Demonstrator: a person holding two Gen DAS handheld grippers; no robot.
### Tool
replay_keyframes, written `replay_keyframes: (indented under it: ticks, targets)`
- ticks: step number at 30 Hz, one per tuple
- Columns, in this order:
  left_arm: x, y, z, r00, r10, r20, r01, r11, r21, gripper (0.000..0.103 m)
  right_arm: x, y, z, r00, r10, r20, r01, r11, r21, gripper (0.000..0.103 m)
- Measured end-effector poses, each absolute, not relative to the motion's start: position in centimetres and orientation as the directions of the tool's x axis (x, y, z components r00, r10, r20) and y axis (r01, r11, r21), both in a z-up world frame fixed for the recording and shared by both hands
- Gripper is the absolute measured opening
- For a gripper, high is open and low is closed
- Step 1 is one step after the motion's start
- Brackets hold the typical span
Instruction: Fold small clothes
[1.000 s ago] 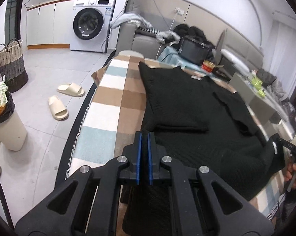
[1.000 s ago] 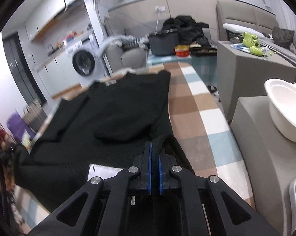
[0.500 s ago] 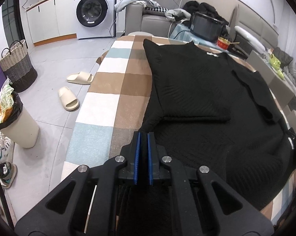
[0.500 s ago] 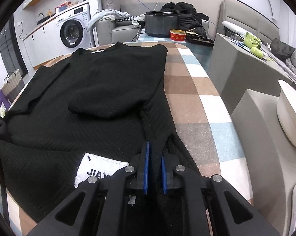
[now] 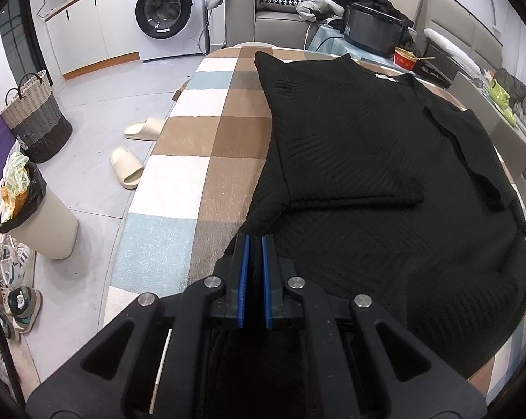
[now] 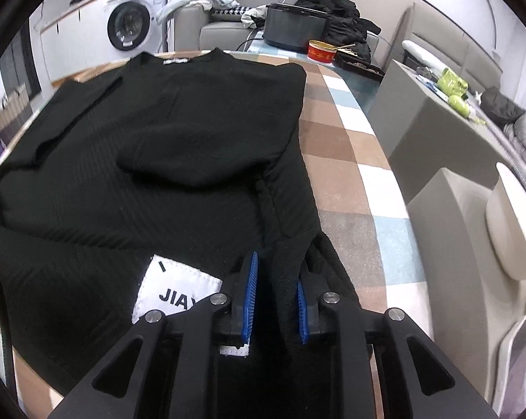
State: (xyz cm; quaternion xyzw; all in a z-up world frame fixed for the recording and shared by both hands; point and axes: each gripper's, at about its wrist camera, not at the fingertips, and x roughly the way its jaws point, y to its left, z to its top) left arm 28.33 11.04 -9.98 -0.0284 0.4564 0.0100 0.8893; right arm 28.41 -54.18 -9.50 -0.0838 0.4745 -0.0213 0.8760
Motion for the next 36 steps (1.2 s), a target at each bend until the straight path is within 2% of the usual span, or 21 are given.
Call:
replay_keyframes:
  ticks: [11,15,18,19,20,22,25,27,30,36]
  targets:
    - [28.4,10.1,-10.0,0.571,0.034,-0.821,-0.023,0.999,0.026,0.003,28.2,-51.9,-9.8,0.551,-0.219,-0.805,-0.116,0.936,-0.333,0.021]
    - [28.4,10.2,-9.8,0.563,0.030,-0.826,-0.022,1.000,0.021,0.003,28.1,-53.1,-8.3,0.540,-0.133,-0.831,-0.129,0.963,-0.238,0.022]
    - [28.3,10.3,-9.5,0.559,0.023,-0.829,-0.019,1.000,0.015,0.003,27.3,-54.4,-6.0,0.550,-0.043,-0.834,-0.121,0.984,-0.130,0.027]
    - [28.3,10.3,-9.5,0.559,0.022,-0.829,-0.018,1.000,0.014,0.003,27.0,-54.7,-5.3,0.551,-0.004,-0.834,-0.127,0.988,-0.088,0.034]
    - [28.2,10.3,-9.3,0.556,0.016,-0.831,-0.013,1.000,0.010,0.004,26.6,-55.0,-4.7,0.554,0.041,-0.832,-0.132,0.991,-0.038,0.045]
    - [28.1,10.4,-9.2,0.531,0.006,-0.847,-0.007,1.000,0.003,0.009,26.2,-55.2,-4.1,0.543,0.104,-0.833,-0.139,0.990,0.033,0.059]
    - [27.3,10.6,-8.7,0.512,-0.010,-0.859,-0.003,1.000,-0.013,0.031,25.7,-54.9,-3.8,0.505,0.228,-0.833,-0.167,0.972,0.165,0.060]
    - [26.2,10.8,-8.1,0.525,-0.011,-0.851,0.001,1.000,-0.013,0.052,25.5,-54.1,-4.1,0.464,0.305,-0.831,-0.191,0.951,0.242,0.060]
    - [24.2,11.1,-7.3,0.542,-0.040,-0.839,0.013,0.999,-0.039,0.064,25.3,-52.4,-5.2,0.428,0.332,-0.841,-0.215,0.941,0.262,0.060]
    - [20.9,11.8,-7.6,0.514,-0.091,-0.853,0.022,0.995,-0.092,0.070,25.7,-49.8,-7.3,0.367,0.342,-0.865,-0.237,0.934,0.269,0.060]
